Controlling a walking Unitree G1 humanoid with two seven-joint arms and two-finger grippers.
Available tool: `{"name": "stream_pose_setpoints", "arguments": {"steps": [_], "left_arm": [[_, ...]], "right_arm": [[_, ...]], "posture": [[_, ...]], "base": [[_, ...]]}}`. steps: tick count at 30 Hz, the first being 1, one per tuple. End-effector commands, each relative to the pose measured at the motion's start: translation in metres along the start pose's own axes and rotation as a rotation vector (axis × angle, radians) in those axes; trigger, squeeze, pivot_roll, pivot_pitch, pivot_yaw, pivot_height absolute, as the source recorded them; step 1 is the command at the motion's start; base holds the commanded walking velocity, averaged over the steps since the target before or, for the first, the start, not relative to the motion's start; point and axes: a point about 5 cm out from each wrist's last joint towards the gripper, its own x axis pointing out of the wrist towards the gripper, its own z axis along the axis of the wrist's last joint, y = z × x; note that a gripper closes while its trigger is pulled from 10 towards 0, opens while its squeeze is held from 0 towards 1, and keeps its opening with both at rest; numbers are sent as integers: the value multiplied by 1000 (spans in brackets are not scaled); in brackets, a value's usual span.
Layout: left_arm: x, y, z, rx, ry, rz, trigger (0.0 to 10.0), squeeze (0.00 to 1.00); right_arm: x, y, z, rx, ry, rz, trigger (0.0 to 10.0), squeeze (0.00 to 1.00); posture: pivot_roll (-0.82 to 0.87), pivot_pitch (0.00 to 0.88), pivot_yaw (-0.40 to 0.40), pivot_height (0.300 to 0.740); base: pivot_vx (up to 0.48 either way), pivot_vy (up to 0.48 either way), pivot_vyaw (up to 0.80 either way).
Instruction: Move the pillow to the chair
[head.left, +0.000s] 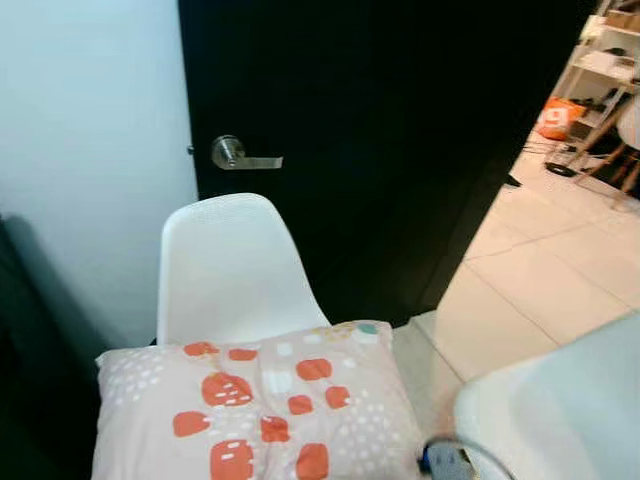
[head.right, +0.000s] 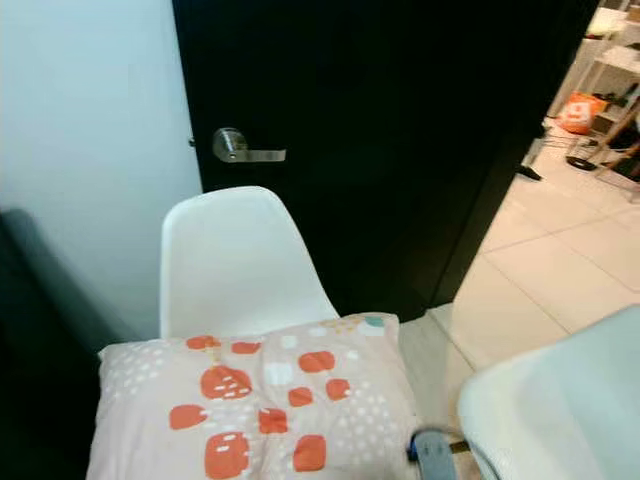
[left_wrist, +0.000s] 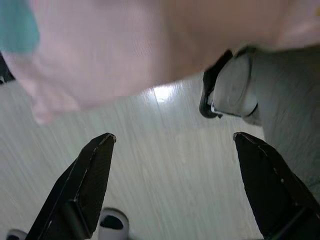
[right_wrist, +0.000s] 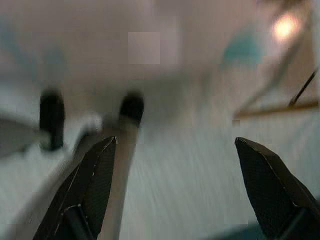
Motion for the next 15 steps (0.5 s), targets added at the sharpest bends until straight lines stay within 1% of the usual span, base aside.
{"name": "stream_pose_setpoints", "arguments": {"steps": [1,3,5,6,7,11,12,13,15], "left_arm": [[-1,-7,-7,10,21,-23,10000,0],[-1,-7,-6,10,15,-19,10000,0],[-1,-7,-6,10,15,-19,10000,0],[-1,-7,-5,10,12,-16,10000,0],[-1,-6,-4,0,10,-8,10000,0],[-1,-3,-4,-7,7,2,10000,0],[0,-1,-1,-2,0,12,10000,0],[0,-1,-1,-2,0,12,10000,0],[1,2,5,1,-20,20,10000,0]], "right_arm": [[0,-1,-6,-31,31,-4,10000,0],[-3,1,-33,-89,129,-1,10000,0],[-3,1,-33,-89,129,-1,10000,0],[-4,3,-43,-119,167,8,10000,0],[-4,6,-48,-133,184,18,10000,0],[-3,11,-48,-163,182,33,10000,0],[-3,10,-47,-183,177,23,10000,0],[-3,10,-47,-183,177,23,10000,0],[-4,5,-46,-197,180,12,10000,0]], "posture": [[118,60,-106,740],[127,60,-106,740],[127,60,-106,740],[126,61,-106,740],[120,70,-103,740],[113,73,-100,740],[114,78,-97,740],[114,78,-97,740],[111,68,-88,740]], "base": [[0,0,0],[0,0,0],[0,0,0],[0,0,0],[0,0,0],[0,0,0],[0,0,-763],[0,0,-763],[0,0,-763]]}}
